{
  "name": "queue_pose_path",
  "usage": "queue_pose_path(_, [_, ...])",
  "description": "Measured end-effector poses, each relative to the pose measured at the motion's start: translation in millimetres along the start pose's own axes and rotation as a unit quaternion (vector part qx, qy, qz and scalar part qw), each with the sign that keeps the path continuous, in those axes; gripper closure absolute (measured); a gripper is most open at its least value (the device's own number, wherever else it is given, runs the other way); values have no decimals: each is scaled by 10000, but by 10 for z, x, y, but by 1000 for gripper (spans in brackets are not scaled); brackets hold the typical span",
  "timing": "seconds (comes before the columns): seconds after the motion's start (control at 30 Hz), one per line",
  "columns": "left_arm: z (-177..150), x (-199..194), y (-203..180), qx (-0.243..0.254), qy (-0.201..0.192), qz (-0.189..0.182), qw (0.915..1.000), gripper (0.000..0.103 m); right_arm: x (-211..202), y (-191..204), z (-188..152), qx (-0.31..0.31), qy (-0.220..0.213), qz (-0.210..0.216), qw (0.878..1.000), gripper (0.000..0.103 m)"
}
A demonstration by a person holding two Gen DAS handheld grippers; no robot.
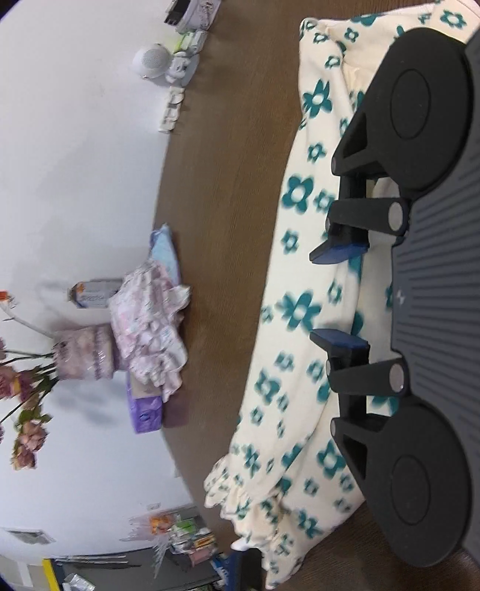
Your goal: Fold clothes
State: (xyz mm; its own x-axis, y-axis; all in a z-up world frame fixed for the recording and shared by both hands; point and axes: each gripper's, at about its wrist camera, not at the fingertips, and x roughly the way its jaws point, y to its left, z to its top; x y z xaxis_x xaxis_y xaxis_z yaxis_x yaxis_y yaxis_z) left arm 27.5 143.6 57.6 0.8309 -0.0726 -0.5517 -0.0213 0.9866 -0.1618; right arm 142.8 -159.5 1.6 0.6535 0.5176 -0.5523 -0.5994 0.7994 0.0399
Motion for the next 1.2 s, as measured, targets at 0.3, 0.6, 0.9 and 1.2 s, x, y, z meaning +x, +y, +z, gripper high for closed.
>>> queue_pose_path(0.3, [-242,-48,234,-611,458,127,9970,37,-19,458,35,-530,-107,160,9984,58])
queue_pose_path(0.6, [-262,25,353,-1054,518,227,9928,34,-77,353,-14,-340,-78,-214,9992,54])
queue_pose_path(0.9, [-153,160,528,-1549,291,228,9872,29,-69,288,-48,-271,44,-203,9994,52])
queue_pose_path(1.2, [-8,394,552,-1913,147,291,9810,25,-66,120,-71,81,155,-182,9997,51])
